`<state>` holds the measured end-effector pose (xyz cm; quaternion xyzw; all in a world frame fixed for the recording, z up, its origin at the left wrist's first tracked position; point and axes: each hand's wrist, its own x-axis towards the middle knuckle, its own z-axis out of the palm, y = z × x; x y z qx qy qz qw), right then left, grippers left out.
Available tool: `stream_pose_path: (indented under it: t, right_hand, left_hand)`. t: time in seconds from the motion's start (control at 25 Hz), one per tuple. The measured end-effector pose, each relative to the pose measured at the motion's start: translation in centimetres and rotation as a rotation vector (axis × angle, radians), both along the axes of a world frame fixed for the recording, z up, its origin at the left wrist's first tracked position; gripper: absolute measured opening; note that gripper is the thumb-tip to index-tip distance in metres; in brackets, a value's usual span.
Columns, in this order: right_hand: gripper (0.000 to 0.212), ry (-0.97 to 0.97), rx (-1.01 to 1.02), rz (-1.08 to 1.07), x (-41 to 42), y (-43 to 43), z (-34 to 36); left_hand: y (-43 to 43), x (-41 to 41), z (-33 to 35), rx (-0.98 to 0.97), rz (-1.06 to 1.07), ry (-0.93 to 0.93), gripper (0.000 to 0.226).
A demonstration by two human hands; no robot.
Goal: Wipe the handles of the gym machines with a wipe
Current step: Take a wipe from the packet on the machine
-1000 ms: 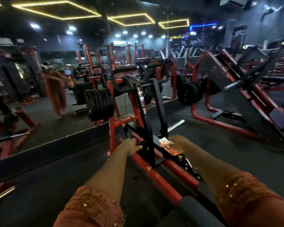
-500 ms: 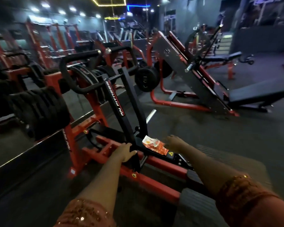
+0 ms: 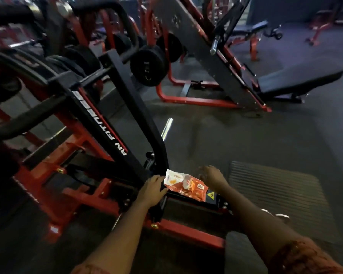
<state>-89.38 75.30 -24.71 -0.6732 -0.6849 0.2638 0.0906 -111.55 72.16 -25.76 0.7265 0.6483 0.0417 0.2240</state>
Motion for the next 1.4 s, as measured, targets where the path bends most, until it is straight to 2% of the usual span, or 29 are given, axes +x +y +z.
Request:
stream_pose_path:
  t: [0.16,0.2,0.44,0.68,0.76,0.84,0.96,1.12,1.32,1.4]
  right_hand:
    - [0.025,0.070,-0.128,-0.202,-1.8,6.8,-6.0]
    - [0.025,0.088,-0.136,-0.238,-2.3,6.2,-5.9]
    - [0.051,0.192,-0.261,-0.538,-6.7,11.2,-14.6]
    - [0.018,0.191,-0.236,-0.726,-5.3,11.9,-18.7]
    - [0.021,0.209,-0.191,-0.672,-4.5,11.1,-19.1]
    - [0.025,0.165,-0.143,-0.504,-3.8,10.5,-19.6]
    - [0.039,-0.107,-0.085,-0.198,-3.4,10.5,-20.5]
    - [0.017,-0.402,0.094,0.073,-4.1,11.6,-21.1]
    - [0.035,-0.487,0.136,0.177,-4.8,13.1,-21.9]
    - [0.033,-0.487,0.116,0.165,-5.0,13.2,-22.0]
  left_hand:
    - [7.2,0.5,-6.5,-0.054,-0.050,0.013,0.058]
    - [7.1,0.5,-6.5,-0.046,-0.063,0.050,0.060]
    - [12.8,0.6,-15.0,-0.099,-0.154,0.127,0.069]
    - [15.5,2.6,-20.4,-0.110,-0.290,0.111,0.064]
    - [15.6,2.8,-21.3,-0.107,-0.297,0.100,0.062]
    - [15.7,2.7,-22.2,-0.098,-0.310,0.095,0.061]
    - [15.9,2.4,-22.9,-0.079,-0.319,0.105,0.062]
    - [16.1,1.9,-23.5,-0.088,-0.335,0.138,0.061]
    - [16.2,1.7,-24.0,-0.076,-0.328,0.130,0.060]
    - [16.3,1.6,-24.1,-0.064,-0.319,0.114,0.060]
